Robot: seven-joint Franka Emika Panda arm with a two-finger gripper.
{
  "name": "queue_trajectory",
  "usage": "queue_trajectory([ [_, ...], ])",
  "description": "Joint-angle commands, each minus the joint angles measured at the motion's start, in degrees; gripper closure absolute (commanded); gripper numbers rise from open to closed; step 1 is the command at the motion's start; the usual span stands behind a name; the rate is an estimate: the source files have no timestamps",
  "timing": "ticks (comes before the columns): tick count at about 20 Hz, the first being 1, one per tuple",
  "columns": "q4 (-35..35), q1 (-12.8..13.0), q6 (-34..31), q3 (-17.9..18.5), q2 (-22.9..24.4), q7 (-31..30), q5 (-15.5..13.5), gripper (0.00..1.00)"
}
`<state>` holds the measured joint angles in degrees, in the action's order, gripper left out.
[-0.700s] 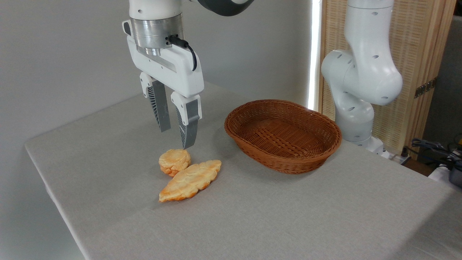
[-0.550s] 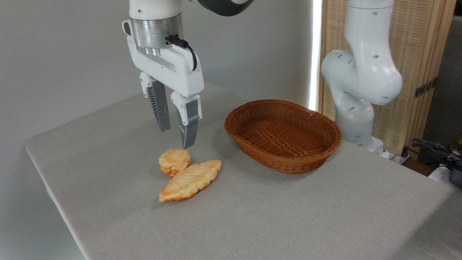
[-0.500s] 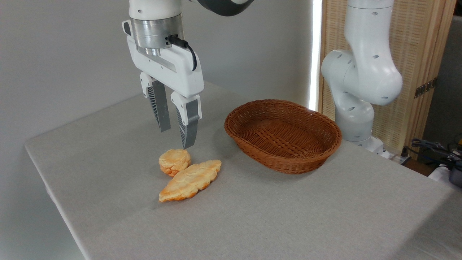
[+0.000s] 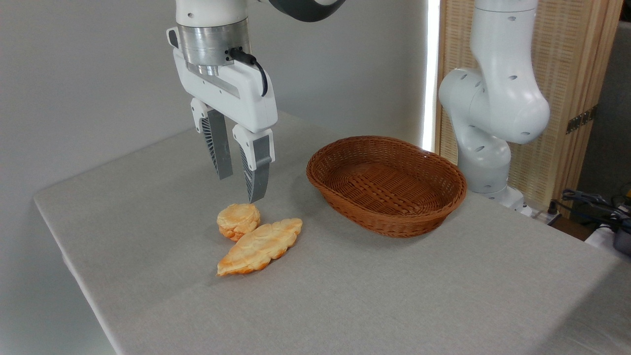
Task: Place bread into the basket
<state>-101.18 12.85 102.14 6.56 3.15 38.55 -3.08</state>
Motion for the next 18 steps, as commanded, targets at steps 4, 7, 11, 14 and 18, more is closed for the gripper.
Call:
queue_trajectory([
  [4,0.98,-0.11,-1.51,0.12,-0.25,1.00,-0.78,0.00],
  [7,0.98,-0.11,-1.51,0.30,-0.16,1.00,-0.79,0.00],
  [11,0.98,-0.11,-1.68,0.30,-0.16,0.91,-0.87,0.00],
  [14,0.98,-0.11,-2.03,0.30,-0.16,0.91,-0.87,0.00],
  [18,0.98,-0.11,-2.03,0.30,-0.25,1.00,-0.87,0.00],
])
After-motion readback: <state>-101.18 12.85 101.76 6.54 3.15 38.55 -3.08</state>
